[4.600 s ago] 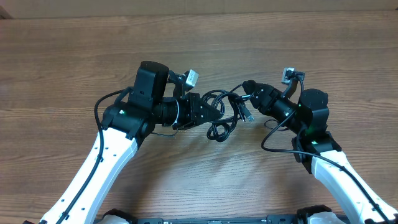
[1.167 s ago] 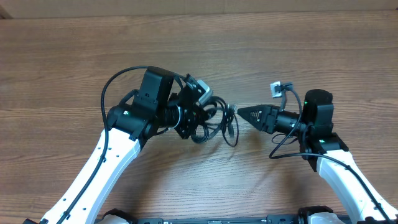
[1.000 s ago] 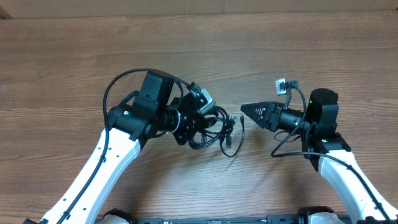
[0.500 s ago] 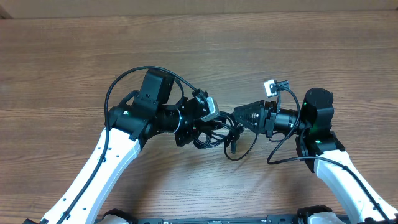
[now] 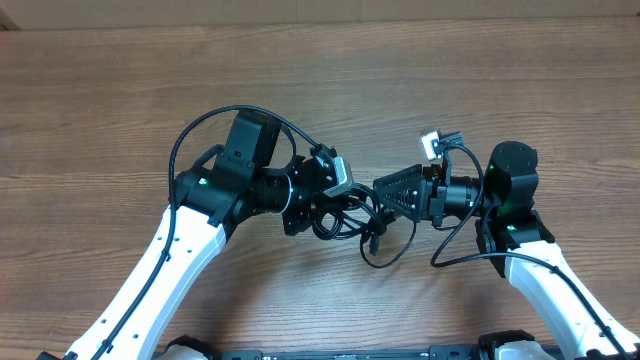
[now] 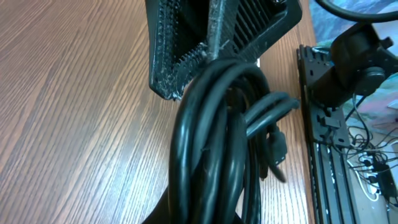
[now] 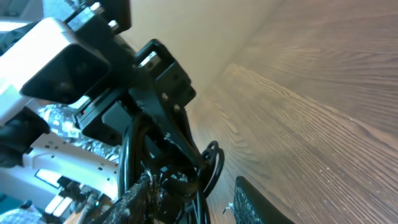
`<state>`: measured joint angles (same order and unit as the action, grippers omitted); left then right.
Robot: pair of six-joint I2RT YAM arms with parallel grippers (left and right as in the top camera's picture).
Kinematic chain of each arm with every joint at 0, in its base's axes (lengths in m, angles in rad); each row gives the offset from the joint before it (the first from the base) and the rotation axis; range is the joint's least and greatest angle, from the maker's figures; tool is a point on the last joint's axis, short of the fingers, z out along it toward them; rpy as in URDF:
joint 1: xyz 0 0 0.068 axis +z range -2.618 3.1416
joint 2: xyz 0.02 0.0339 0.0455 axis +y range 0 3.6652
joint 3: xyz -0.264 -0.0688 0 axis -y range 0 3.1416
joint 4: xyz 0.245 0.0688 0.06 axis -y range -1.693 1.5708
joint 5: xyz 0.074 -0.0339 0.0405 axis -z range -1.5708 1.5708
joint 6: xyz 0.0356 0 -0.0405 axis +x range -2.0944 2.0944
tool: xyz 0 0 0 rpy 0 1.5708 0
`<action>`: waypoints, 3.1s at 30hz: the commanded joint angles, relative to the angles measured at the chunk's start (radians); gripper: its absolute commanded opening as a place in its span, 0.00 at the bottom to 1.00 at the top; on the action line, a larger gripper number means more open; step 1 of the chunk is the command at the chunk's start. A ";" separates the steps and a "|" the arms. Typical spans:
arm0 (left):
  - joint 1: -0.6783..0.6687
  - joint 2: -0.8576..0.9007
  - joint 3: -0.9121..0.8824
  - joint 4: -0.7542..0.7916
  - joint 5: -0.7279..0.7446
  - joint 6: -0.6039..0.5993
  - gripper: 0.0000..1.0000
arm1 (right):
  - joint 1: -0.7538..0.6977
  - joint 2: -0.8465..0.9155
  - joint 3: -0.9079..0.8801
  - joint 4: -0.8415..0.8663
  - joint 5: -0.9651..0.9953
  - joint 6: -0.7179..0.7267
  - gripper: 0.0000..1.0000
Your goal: Untangle cables
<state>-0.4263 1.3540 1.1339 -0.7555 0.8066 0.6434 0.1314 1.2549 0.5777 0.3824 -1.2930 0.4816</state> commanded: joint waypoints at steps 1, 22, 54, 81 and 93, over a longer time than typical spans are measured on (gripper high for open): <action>-0.016 -0.019 0.007 0.007 0.029 0.004 0.04 | 0.005 0.000 0.012 0.029 -0.098 -0.004 0.39; -0.019 -0.019 0.007 -0.060 -0.059 0.004 0.04 | -0.108 0.000 0.012 0.137 -0.211 0.049 0.43; -0.106 -0.019 0.007 0.140 0.077 -0.151 0.04 | -0.041 0.000 0.011 -0.061 0.017 -0.026 0.43; -0.104 -0.020 0.008 0.323 0.119 -0.257 0.04 | -0.041 0.000 0.011 -0.266 0.114 -0.154 0.43; -0.105 -0.020 0.007 0.364 0.397 -0.256 0.04 | -0.041 0.000 0.011 -0.380 0.365 -0.153 0.43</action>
<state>-0.5129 1.3609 1.1118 -0.4221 0.9428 0.3981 0.0887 1.2377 0.5941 0.0364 -1.1549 0.3363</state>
